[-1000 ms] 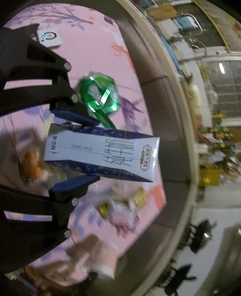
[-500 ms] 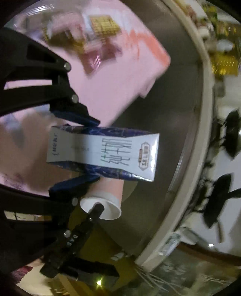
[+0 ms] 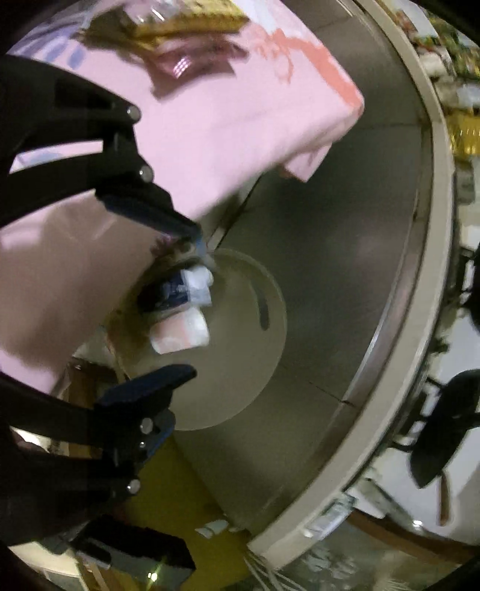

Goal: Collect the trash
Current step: 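Carry cup and carton to the beige bin and open both grippers, then grasp the snack pouch with the left gripper while the right gripper grasps the water bottle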

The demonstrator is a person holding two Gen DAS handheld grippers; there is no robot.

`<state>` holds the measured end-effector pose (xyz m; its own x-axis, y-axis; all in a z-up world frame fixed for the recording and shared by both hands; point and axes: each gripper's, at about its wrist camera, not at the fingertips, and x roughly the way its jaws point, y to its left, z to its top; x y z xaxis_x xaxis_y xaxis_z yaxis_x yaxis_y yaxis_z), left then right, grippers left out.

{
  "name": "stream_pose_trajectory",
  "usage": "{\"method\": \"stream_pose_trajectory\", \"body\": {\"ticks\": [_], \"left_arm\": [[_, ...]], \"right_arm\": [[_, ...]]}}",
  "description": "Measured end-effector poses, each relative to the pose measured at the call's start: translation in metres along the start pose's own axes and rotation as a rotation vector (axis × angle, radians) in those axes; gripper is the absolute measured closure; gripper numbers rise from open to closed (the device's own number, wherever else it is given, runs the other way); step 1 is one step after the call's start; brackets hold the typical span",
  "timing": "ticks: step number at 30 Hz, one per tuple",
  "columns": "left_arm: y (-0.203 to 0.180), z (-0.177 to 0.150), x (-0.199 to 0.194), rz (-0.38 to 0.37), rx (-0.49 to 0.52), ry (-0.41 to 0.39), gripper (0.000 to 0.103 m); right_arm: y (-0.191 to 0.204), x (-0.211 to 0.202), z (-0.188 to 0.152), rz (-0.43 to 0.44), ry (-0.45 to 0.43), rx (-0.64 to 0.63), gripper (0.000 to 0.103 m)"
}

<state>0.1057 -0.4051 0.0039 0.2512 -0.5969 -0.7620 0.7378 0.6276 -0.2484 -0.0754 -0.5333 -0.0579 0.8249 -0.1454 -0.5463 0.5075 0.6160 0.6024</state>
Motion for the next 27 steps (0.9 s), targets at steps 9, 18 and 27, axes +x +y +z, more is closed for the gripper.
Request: {"method": "stream_pose_trajectory", "body": {"ticks": [9,18,27], "left_arm": [[0.057,-0.07,-0.125,0.071,-0.076,-0.192,0.034],[0.156,-0.171,-0.228,0.266,-0.292,-0.268,0.034],[0.228,-0.249,-0.294,0.473,-0.467,-0.286,0.034]], "right_arm": [[0.061,-0.018,-0.021,0.08,-0.008,-0.101,0.065],[0.145,-0.008,-0.081,0.166,0.139,-0.288,0.065],[0.227,-0.004,-0.148,0.248,0.279,-0.488,0.065]]}}
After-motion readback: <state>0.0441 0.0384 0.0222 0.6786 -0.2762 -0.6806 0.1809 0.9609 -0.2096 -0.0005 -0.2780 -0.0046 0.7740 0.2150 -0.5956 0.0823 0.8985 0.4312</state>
